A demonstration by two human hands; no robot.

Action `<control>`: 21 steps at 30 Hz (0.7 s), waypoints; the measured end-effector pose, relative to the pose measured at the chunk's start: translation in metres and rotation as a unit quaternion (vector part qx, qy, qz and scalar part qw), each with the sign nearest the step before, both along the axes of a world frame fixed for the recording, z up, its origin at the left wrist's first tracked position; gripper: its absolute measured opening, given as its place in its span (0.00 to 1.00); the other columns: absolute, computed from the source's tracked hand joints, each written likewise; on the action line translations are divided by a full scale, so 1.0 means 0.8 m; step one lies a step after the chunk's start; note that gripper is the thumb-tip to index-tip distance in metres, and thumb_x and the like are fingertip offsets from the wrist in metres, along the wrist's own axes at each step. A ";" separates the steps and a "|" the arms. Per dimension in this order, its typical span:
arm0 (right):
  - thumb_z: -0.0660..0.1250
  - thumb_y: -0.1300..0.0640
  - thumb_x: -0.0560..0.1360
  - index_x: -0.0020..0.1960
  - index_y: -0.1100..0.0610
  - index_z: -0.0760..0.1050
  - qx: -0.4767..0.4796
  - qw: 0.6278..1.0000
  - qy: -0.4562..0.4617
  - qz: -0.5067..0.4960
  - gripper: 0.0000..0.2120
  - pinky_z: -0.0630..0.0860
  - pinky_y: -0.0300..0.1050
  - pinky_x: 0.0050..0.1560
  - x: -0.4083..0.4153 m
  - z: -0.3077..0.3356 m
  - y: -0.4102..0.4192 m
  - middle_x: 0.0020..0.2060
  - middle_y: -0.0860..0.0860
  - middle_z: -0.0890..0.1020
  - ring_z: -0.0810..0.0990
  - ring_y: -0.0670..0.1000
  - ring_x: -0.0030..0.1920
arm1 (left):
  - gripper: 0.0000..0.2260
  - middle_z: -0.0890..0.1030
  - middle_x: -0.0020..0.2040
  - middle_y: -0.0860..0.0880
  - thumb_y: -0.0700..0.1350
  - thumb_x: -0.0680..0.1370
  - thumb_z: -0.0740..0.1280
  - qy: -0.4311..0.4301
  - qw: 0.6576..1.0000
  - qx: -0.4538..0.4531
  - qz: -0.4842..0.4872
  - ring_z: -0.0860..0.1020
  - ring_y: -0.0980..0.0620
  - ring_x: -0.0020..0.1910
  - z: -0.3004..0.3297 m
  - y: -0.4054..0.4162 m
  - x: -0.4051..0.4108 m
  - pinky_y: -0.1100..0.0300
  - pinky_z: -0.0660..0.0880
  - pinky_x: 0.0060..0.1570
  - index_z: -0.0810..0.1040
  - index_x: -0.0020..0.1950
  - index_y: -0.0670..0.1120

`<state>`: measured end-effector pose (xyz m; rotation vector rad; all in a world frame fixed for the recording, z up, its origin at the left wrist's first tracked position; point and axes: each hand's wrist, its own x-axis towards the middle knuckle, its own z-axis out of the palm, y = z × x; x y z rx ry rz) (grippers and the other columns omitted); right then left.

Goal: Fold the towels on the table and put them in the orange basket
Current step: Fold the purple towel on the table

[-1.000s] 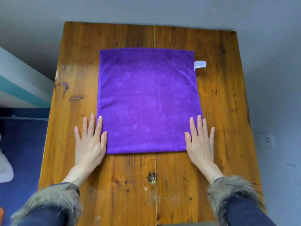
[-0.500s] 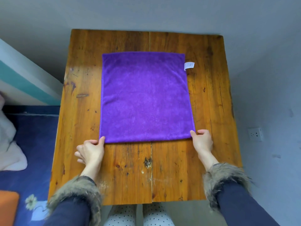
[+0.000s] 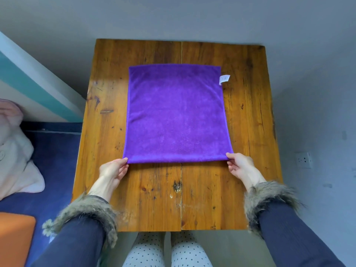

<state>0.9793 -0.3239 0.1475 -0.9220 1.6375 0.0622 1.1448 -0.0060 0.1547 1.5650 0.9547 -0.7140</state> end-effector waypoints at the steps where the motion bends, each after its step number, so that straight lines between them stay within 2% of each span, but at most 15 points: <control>1: 0.68 0.67 0.72 0.38 0.61 0.72 -0.001 1.000 -0.011 -0.012 0.07 0.66 0.34 0.20 -0.005 0.002 0.001 0.32 0.54 0.75 0.72 0.47 0.30 | 0.05 0.80 0.28 0.46 0.33 0.74 0.68 0.004 1.000 -0.009 0.005 0.78 0.56 0.23 0.003 0.003 -0.003 0.69 0.76 0.25 0.73 0.43 0.39; 3: 0.68 0.67 0.73 0.38 0.61 0.72 -0.013 1.000 -0.017 -0.017 0.06 0.67 0.33 0.19 -0.017 0.008 0.005 0.34 0.54 0.77 0.74 0.47 0.31 | 0.05 0.79 0.36 0.44 0.32 0.75 0.67 0.016 1.000 -0.017 -0.006 0.78 0.53 0.31 0.008 0.010 -0.014 0.68 0.76 0.25 0.73 0.43 0.40; 5: 0.68 0.66 0.73 0.39 0.61 0.73 -0.026 1.000 -0.010 -0.004 0.05 0.68 0.33 0.19 -0.035 0.011 0.013 0.35 0.53 0.78 0.74 0.46 0.32 | 0.04 0.77 0.38 0.44 0.33 0.75 0.66 0.030 0.999 -0.009 -0.037 0.75 0.52 0.35 0.012 0.017 -0.030 0.69 0.75 0.24 0.73 0.43 0.40; 8: 0.68 0.64 0.73 0.45 0.62 0.76 -0.051 0.997 0.029 0.047 0.02 0.70 0.35 0.24 -0.072 0.017 0.031 0.34 0.53 0.78 0.74 0.47 0.32 | 0.05 0.76 0.37 0.43 0.34 0.76 0.66 0.053 0.995 0.015 -0.085 0.75 0.51 0.35 0.018 0.034 -0.056 0.68 0.75 0.23 0.73 0.41 0.40; 10: 0.68 0.63 0.73 0.47 0.65 0.77 -0.077 0.992 0.053 0.090 0.05 0.70 0.40 0.30 -0.101 0.023 0.044 0.32 0.54 0.78 0.74 0.49 0.32 | 0.06 0.77 0.37 0.43 0.34 0.76 0.66 0.051 0.991 0.028 -0.122 0.75 0.50 0.33 0.024 0.048 -0.074 0.67 0.75 0.23 0.72 0.41 0.41; 12: 0.67 0.62 0.73 0.49 0.66 0.77 -0.110 0.985 0.055 0.119 0.07 0.71 0.42 0.32 -0.123 0.035 0.055 0.34 0.55 0.78 0.74 0.50 0.33 | 0.09 0.76 0.36 0.42 0.34 0.76 0.66 0.013 0.988 0.035 -0.152 0.73 0.49 0.31 0.032 0.058 -0.088 0.66 0.75 0.24 0.69 0.41 0.43; 14: 0.67 0.63 0.74 0.53 0.61 0.74 -0.143 0.980 0.022 0.136 0.08 0.72 0.41 0.34 -0.137 0.053 0.065 0.38 0.54 0.79 0.75 0.49 0.35 | 0.07 0.77 0.38 0.42 0.35 0.76 0.66 -0.048 0.978 0.043 -0.200 0.73 0.48 0.32 0.049 0.064 -0.098 0.61 0.74 0.31 0.70 0.43 0.44; 16: 0.66 0.64 0.75 0.53 0.54 0.73 -0.167 0.973 -0.053 0.149 0.09 0.72 0.38 0.32 -0.140 0.072 0.067 0.38 0.54 0.79 0.74 0.49 0.34 | 0.02 0.79 0.40 0.43 0.37 0.77 0.65 -0.098 0.959 0.031 -0.265 0.74 0.48 0.36 0.068 0.066 -0.097 0.58 0.73 0.38 0.75 0.47 0.44; 18: 0.64 0.64 0.76 0.50 0.54 0.77 -0.170 0.965 -0.102 0.169 0.08 0.71 0.33 0.30 -0.132 0.087 0.062 0.39 0.52 0.80 0.73 0.47 0.34 | 0.05 0.81 0.42 0.43 0.37 0.78 0.64 -0.130 0.938 0.013 -0.322 0.75 0.48 0.38 0.083 0.068 -0.087 0.58 0.74 0.40 0.80 0.48 0.43; 21: 0.64 0.65 0.76 0.50 0.59 0.79 -0.167 0.961 -0.134 0.174 0.06 0.73 0.32 0.33 -0.112 0.102 0.047 0.42 0.53 0.81 0.74 0.46 0.35 | 0.07 0.82 0.41 0.45 0.37 0.77 0.64 -0.150 0.910 0.002 -0.387 0.77 0.49 0.40 0.105 0.067 -0.065 0.60 0.75 0.42 0.81 0.47 0.45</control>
